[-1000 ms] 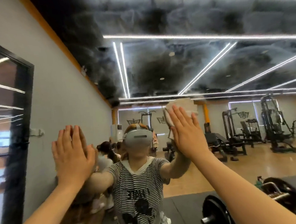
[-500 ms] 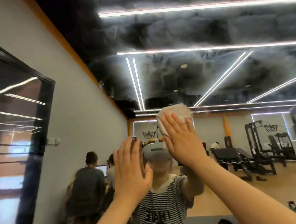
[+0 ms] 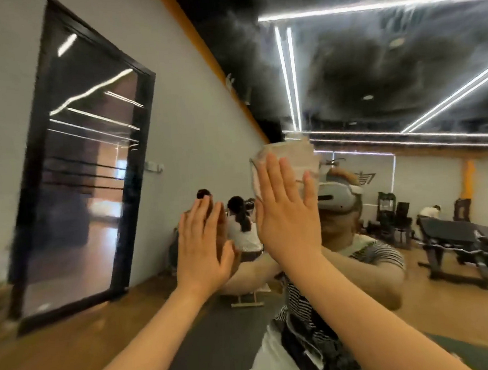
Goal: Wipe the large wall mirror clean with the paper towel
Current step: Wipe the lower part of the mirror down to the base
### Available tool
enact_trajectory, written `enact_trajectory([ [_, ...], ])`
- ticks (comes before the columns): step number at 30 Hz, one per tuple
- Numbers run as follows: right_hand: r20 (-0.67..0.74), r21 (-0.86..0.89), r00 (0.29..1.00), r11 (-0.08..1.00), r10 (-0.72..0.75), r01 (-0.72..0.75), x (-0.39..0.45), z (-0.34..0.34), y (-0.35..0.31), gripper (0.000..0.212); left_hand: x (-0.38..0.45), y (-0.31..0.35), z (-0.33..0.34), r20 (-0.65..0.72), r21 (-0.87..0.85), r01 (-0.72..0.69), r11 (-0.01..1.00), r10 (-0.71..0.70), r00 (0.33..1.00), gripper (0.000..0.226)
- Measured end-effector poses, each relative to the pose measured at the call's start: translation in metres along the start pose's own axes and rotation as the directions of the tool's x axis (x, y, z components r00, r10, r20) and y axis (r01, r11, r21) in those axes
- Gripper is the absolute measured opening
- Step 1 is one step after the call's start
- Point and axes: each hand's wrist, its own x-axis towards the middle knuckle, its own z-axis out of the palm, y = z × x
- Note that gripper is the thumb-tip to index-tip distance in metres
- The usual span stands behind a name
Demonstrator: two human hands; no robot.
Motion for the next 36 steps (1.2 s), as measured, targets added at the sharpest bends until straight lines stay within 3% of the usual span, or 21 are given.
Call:
enact_trajectory([
  [10, 0.062, -0.178, 0.994, 0.979, -0.089, 0.099, 0.004, -0.009, 0.018, 0.058, 0.001, 0.001, 0.000, 0.018, 0.035, 0.036, 0.999, -0.037, 0.999, 0.069],
  [13, 0.043, -0.157, 0.994, 0.982, -0.102, 0.108, 0.002, -0.012, 0.030, 0.055, 0.002, 0.002, 0.000, 0.020, 0.039, 0.027, 0.999, -0.027, 0.999, 0.068],
  [18, 0.011, -0.146, 1.000, 0.989, -0.021, 0.022, -0.016, -0.020, 0.066, 0.056, 0.001, 0.002, -0.002, 0.027, 0.031, 0.000, 1.000, -0.001, 1.000, 0.064],
  [23, 0.005, -0.073, 0.980, 0.978, 0.197, -0.196, -0.042, -0.046, 0.107, 0.057, 0.002, 0.001, -0.001, 0.035, 0.057, 0.001, 0.998, -0.003, 0.999, 0.066],
  [27, -0.029, -0.035, 0.927, 0.927, 0.373, -0.374, -0.028, -0.043, 0.081, 0.061, 0.002, 0.000, 0.000, 0.015, 0.085, -0.014, 0.996, 0.013, 1.000, 0.066],
  [29, 0.027, -0.034, 0.952, 0.952, 0.306, -0.305, -0.007, -0.041, 0.051, 0.061, 0.003, 0.000, -0.001, 0.013, 0.091, -0.026, 0.995, 0.025, 1.000, 0.066],
  [32, 0.159, -0.058, 0.986, 0.998, 0.038, -0.030, 0.023, -0.039, 0.009, 0.061, 0.003, -0.001, 0.000, 0.007, 0.098, -0.022, 0.995, 0.022, 1.000, 0.067],
  [36, 0.215, -0.120, 0.976, 0.990, -0.041, 0.068, 0.035, -0.048, 0.023, 0.061, 0.002, -0.001, 0.001, 0.003, 0.084, -0.024, 0.996, 0.023, 1.000, 0.068],
])
